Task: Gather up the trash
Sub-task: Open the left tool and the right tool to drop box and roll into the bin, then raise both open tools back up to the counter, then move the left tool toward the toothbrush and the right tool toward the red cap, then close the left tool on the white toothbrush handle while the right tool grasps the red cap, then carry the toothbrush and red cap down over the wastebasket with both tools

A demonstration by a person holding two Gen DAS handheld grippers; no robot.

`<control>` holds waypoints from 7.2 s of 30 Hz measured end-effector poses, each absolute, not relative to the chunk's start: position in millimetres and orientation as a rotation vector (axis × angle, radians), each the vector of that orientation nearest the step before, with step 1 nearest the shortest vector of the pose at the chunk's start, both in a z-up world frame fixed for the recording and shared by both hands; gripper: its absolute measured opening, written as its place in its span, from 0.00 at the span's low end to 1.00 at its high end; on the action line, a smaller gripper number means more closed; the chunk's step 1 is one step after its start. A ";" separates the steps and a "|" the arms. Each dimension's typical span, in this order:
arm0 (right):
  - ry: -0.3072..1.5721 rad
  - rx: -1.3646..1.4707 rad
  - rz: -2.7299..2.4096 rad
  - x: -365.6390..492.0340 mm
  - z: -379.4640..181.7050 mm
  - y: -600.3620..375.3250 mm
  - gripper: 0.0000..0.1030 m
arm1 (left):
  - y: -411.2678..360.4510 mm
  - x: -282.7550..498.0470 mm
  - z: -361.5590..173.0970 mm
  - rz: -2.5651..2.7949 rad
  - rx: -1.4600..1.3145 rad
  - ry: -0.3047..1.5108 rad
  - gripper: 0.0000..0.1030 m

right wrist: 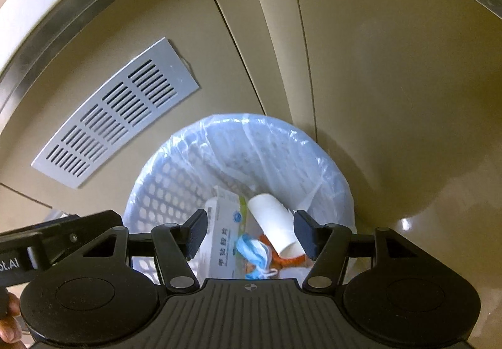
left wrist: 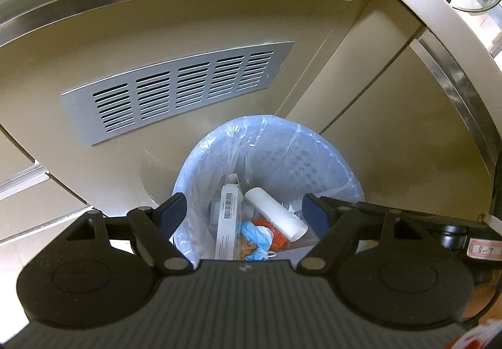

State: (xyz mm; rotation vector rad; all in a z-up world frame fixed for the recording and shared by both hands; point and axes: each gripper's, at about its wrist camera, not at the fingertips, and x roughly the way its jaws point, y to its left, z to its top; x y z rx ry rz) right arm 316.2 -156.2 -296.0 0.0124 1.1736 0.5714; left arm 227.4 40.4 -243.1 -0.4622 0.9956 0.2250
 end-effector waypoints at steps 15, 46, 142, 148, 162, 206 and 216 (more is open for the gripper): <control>1.174 0.008 0.572 302.9 -271.4 -159.5 0.60 | 38.1 213.3 -223.4 0.195 -0.442 0.961 0.76; 1.015 -0.027 0.669 237.0 -142.4 -193.7 0.60 | 40.7 134.8 -116.3 0.103 -0.368 0.799 0.75; 0.798 0.154 0.551 553.5 -78.0 -232.4 0.60 | 113.2 560.6 -78.8 -0.022 0.251 0.878 0.25; 0.804 0.151 0.562 551.4 -80.3 -229.6 0.60 | 112.9 563.9 -77.0 -0.050 0.262 0.896 0.18; 0.733 0.136 0.624 552.8 -73.9 -220.3 0.60 | 109.5 514.1 -32.2 0.054 0.073 0.747 0.18; 0.620 0.052 0.622 550.4 -48.4 -181.8 0.28 | 136.4 393.7 -2.6 0.313 -0.164 0.654 0.18; 0.626 0.108 0.697 448.2 -27.8 -179.5 0.28 | 110.1 327.3 7.7 0.198 -0.216 0.622 0.18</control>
